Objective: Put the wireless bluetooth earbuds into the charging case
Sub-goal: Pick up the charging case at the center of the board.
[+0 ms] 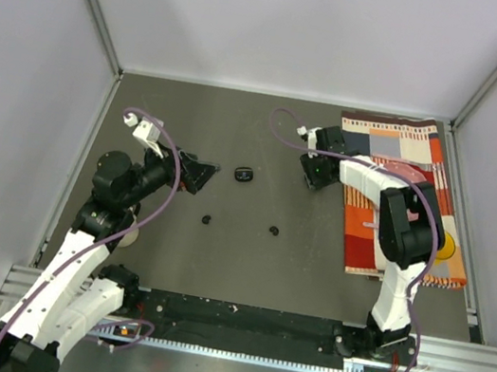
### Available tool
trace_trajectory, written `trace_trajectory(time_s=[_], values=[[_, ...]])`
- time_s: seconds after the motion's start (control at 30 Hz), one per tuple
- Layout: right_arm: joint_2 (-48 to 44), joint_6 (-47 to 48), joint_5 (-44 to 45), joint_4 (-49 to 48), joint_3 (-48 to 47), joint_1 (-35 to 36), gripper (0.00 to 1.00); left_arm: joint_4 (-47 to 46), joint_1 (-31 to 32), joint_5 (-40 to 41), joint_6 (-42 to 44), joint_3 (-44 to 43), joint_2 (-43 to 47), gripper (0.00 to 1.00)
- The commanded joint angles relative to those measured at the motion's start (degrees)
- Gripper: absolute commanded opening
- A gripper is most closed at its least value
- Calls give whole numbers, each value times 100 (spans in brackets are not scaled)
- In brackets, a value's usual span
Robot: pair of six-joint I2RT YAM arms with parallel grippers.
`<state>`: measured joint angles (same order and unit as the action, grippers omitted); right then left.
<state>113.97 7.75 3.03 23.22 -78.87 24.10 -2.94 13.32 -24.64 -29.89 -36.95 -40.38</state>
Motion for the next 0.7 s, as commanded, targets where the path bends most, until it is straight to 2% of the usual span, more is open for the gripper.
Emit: trace_trajectory(time_s=[0.0,0.1,0.17,0.2,0.3,0.47,0.67], values=[[-286,-168,-259,25,-146,-37,17,-216,-14,-163,27,-5,-14,99],[-751,-353,-285,-115,55,-37,13,-119,-14,-199,44,-67,-75,99],[-1130,-458,-494,-300,222,-37,1,-102,-23,-286,53,-110,-119,99],[-1541,-493,-566,-553,449,-37,0,-110,-14,-295,45,-119,-171,99],[-2272,-572,-944,-976,994,-37,0,-14,-23,-365,36,-312,-373,99],[-4170,-722,-1855,-2022,1935,-37,2,268,-23,-927,36,-936,-848,99],[-5612,-547,-3017,-3270,3105,-28,2,-110,-31,-1332,-192,-902,-946,99]])
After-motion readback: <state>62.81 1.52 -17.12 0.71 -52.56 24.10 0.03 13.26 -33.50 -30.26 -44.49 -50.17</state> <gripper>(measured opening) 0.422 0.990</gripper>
